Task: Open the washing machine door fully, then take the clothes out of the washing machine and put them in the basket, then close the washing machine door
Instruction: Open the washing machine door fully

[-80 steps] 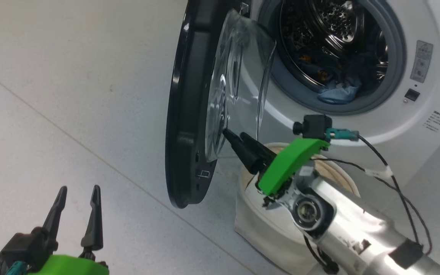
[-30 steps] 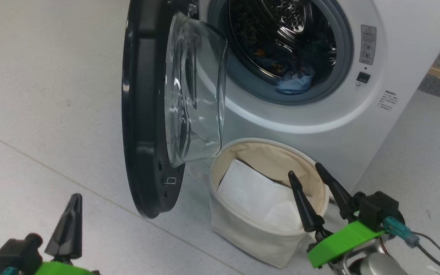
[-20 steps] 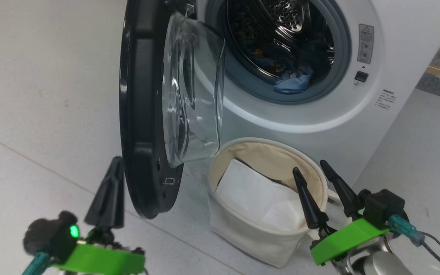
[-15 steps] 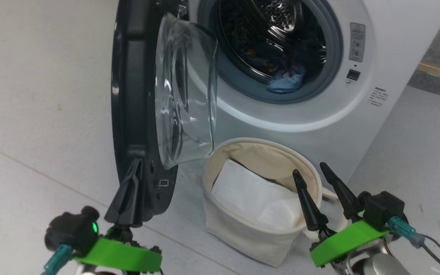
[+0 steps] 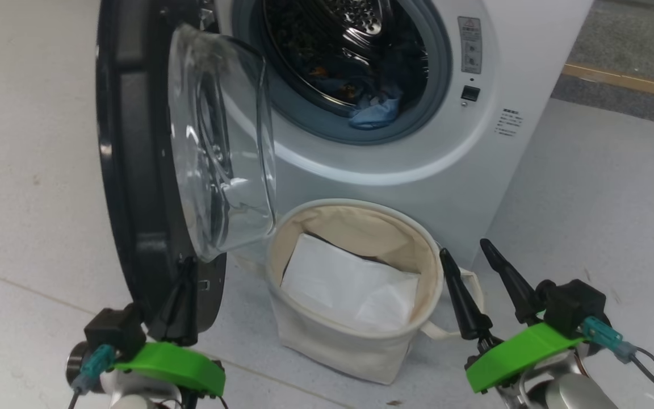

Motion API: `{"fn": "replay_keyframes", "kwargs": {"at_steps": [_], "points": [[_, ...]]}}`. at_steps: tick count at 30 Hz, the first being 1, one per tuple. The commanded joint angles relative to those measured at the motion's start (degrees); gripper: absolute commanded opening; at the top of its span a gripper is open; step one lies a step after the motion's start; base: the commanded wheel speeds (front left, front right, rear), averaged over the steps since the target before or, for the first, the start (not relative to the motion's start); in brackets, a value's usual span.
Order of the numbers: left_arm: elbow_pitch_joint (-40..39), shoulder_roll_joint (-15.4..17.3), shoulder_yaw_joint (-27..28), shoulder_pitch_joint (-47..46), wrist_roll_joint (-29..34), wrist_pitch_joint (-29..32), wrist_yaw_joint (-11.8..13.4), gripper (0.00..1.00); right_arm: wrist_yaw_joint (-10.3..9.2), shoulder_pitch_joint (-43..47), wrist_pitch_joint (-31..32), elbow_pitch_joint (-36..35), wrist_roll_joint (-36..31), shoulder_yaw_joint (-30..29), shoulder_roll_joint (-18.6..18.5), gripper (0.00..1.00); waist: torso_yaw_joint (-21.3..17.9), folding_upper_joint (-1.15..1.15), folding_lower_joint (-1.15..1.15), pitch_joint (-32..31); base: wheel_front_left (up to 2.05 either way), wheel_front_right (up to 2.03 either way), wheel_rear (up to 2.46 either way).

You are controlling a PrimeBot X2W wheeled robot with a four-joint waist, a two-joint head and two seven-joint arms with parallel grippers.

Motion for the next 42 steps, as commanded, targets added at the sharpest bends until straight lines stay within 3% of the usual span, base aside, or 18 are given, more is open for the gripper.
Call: {"fn": "replay_keyframes", "kwargs": {"at_steps": [1, 7, 14, 18, 26, 33, 37, 42], "points": [[-1.1, 0.9, 3.1, -2.8, -0.7, -0.9, 0.6, 0.0, 0.43, -0.9, -0.1, -2.2, -0.4, 0.2, 0.0, 1.0, -0.5, 0.0, 0.0, 0.3, 0.0, 0.0, 0.0], [-0.8, 2.1, 5.9, -1.4, -1.7, -2.1, 1.7, 0.0, 0.43, -0.6, 0.0, -2.7, -0.7, -0.6, 0.1, 1.0, -0.1, 0.0, 0.0, 0.8, 0.0, 0.0, 0.0], [0.2, 6.3, 10.6, -0.1, -4.1, -2.0, 1.6, 0.0, 0.43, -0.2, 0.1, -3.3, -0.9, -0.7, 0.2, 1.0, 1.1, 0.0, 0.0, 0.7, 0.0, 0.0, 0.0], [2.4, 9.9, 14.6, -0.6, -7.2, -1.6, -0.3, 0.0, 0.43, -0.2, 0.3, -3.6, -1.2, -0.6, 0.2, 1.0, 0.3, 0.0, 0.0, 0.7, 0.0, 0.0, 0.0], [11.5, 15.9, 20.9, -5.5, -14.1, -1.0, -6.4, 0.0, 0.43, -0.8, 1.5, -4.5, -1.7, -1.2, -0.3, 1.0, -2.4, 0.0, 0.0, 1.7, 0.0, 0.0, 0.0], [22.5, 20.9, 23.7, -10.6, -15.0, -2.1, -8.2, 0.0, 0.43, -1.6, 2.0, -5.0, -1.8, -1.2, -0.2, 1.0, -5.2, 0.0, 0.0, 2.6, 0.0, 0.0, 0.0], [27.1, 21.8, 24.3, -12.3, -15.0, -3.2, -8.7, 0.0, 0.43, -1.6, 1.8, -4.9, -1.7, -1.3, 0.0, 1.0, -5.8, 0.0, 0.0, 2.8, 0.0, 0.0, 0.0], [27.4, 20.7, 23.5, -13.1, -14.6, -4.3, -10.0, 0.0, 0.43, -1.4, 1.3, -4.7, -1.6, -1.7, 0.5, 1.0, -4.7, 0.0, 0.0, 2.7, 0.0, 0.0, 0.0]]}}
